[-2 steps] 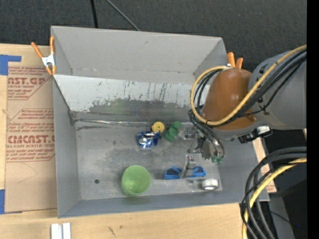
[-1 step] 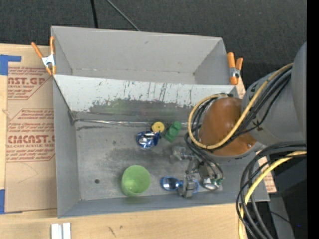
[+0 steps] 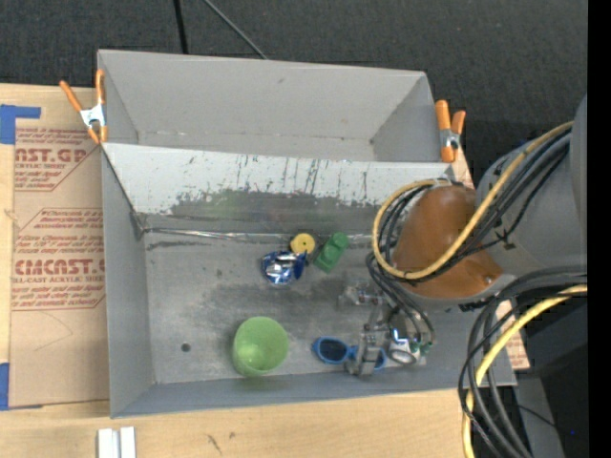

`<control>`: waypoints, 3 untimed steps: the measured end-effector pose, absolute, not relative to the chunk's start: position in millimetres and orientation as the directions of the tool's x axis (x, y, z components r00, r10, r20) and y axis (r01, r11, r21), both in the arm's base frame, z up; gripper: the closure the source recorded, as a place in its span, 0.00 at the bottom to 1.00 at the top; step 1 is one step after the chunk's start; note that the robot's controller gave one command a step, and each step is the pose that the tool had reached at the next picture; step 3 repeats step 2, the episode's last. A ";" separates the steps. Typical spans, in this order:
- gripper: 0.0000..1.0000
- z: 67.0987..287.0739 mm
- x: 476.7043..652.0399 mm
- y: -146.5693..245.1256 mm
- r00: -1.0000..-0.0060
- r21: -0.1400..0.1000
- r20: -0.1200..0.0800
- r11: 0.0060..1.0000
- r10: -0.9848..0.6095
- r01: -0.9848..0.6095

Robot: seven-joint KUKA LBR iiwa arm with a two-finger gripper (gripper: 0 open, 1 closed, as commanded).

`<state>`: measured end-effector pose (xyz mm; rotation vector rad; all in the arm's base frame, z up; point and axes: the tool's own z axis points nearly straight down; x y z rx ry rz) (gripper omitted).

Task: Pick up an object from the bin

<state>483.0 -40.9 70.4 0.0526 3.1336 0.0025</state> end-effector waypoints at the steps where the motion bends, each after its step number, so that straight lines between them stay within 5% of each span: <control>1: 1.00 69.7 481.2 -41.0 -0.999 0.001 -0.001 0.999 0.032 0.032; 2: 1.00 225.4 494.6 -45.3 -1.000 -0.001 -0.010 1.000 0.012 0.012; 3: 1.00 225.4 494.6 -45.3 -1.000 -0.001 -0.010 1.000 0.012 0.012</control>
Offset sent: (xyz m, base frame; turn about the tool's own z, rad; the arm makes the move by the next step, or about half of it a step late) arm 0.0000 0.0000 0.0000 0.0000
